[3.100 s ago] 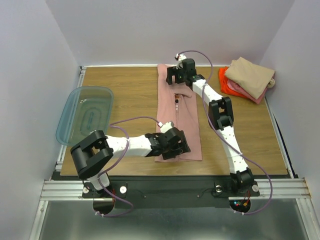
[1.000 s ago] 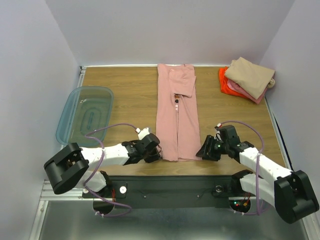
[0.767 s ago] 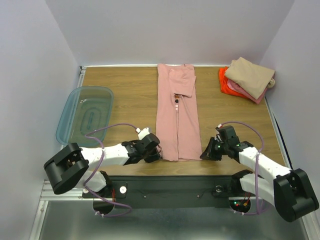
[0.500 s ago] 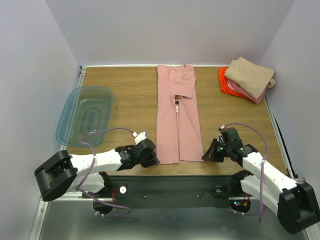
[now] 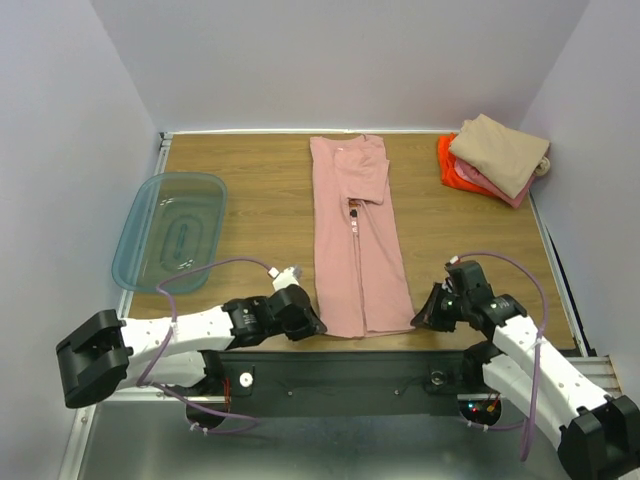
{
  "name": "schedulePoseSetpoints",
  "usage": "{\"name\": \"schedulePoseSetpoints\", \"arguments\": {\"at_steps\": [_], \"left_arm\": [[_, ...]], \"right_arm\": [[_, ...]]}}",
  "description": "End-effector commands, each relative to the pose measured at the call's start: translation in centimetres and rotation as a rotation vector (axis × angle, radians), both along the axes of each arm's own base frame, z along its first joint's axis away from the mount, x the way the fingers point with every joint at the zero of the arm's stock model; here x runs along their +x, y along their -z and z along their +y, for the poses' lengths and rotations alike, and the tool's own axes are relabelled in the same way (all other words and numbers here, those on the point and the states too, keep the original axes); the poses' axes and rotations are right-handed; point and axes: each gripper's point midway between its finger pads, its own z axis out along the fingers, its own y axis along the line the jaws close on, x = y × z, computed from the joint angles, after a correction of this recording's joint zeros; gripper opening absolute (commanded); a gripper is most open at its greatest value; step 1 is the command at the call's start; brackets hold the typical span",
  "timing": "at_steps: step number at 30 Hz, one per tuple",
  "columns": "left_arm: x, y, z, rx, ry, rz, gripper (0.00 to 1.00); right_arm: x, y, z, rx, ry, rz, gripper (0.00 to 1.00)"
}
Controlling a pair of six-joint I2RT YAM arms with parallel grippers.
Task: Fold and stack the t-shirts
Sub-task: Fold the tshirt
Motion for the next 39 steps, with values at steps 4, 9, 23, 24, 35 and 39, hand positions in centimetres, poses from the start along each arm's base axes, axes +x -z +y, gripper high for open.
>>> {"name": "schedulePoseSetpoints", "arguments": {"at_steps": [4, 9, 23, 24, 35, 39], "left_arm": [[4.7, -4.1, -1.9, -0.001, -0.042, -0.15, 0.0], [8.7, -5.7, -1.3, 0.033, -0.084, -0.217, 0.0], [20.3, -7.8, 0.4, 0.146, -0.121, -0.326, 0.0], [20.8, -7.8, 0.3, 0.146, -0.108, -0.324, 0.0], [27.5, -8.3, 0.0, 0.152, -0.086, -0.347, 0.0], [29.4, -8.1, -0.1, 0.176, -0.08, -0.362, 0.0]], "right_arm": [[6.3, -5.1, -0.1, -0.053, 0.068, -0.209, 0.0], [9.9, -6.5, 1.5, -0.036, 0.045, -0.256, 0.0], [21.8, -10.1, 1.0, -0.215, 0.189, -0.404, 0.0], [22.6, -10.6, 1.0, -0.224, 0.189, -0.42, 0.0], [29.6, -10.8, 1.0, -0.295, 0.187, -0.445, 0.0], [31.8, -10.5, 0.7, -0.282, 0.189, -0.44, 0.0]]}}
